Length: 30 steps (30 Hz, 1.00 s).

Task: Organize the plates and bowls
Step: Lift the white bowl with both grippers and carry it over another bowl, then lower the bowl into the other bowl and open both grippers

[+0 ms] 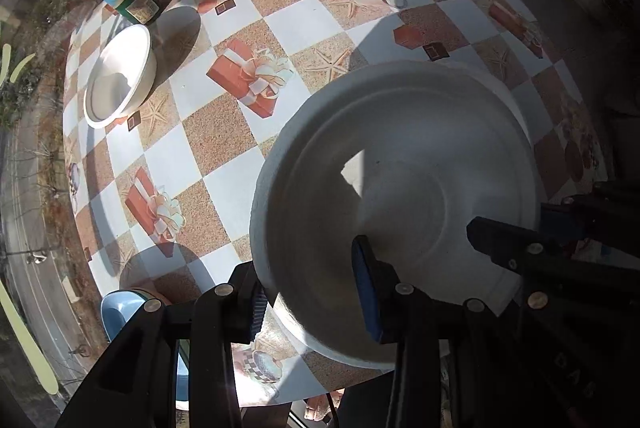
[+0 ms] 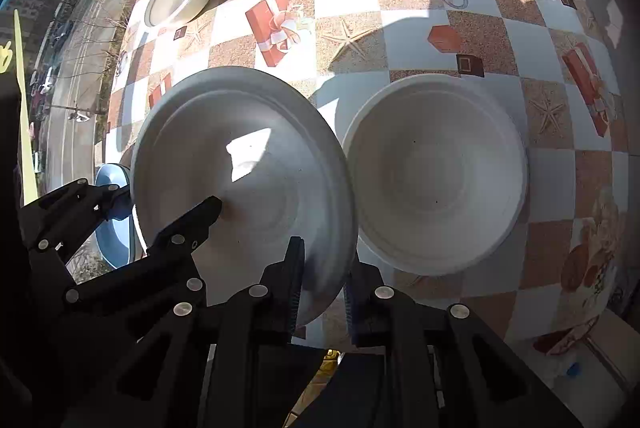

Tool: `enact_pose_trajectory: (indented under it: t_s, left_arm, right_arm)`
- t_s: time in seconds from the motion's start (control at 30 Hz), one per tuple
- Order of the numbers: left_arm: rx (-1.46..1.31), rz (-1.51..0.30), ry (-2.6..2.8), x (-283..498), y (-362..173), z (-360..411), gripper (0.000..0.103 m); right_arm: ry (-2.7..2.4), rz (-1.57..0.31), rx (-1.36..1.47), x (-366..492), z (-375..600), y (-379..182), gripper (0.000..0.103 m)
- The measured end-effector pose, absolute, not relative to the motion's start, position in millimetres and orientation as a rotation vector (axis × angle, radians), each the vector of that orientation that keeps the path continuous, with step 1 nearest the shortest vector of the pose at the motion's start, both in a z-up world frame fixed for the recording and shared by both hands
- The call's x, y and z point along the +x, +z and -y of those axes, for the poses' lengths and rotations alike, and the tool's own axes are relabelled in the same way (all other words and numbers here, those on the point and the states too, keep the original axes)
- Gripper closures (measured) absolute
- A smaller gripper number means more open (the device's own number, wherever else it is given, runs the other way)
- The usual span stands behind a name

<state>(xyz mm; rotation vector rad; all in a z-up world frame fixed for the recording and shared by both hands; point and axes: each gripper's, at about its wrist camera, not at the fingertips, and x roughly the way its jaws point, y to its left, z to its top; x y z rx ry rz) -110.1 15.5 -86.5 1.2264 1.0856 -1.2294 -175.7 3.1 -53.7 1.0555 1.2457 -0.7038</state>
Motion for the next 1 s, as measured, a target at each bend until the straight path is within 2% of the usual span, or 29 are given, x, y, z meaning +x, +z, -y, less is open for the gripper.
enact_pose_trajectory:
  t_s: [0.57,0.73,0.87,1.0]
  left_arm:
    - [1.317,-1.042,-1.333,-173.0,-96.4,34.5,0.062]
    - [1.326,-1.067,-1.328,-178.2,-105.4,47.4,0.058]
    - [1.312,-1.083,-1.297,-168.3,-108.6,47.0,0.032]
    - [1.272,-1.134,-1.261,-146.0,-110.7,40.8,0.025]
  right_arm:
    - [-0.883,-1.151,1.195,-248.0,12.8,-55.3,0.084]
    - [-0.919,-1.146,1.218,-251.3,22.5,-64.8,0.084]
    - [-0.948,-1.152,1.209,-254.7,37.0,-70.2,0.084]
    - [-0.997,-1.18,1.23,-262.7,42.0,-77.8,0.083]
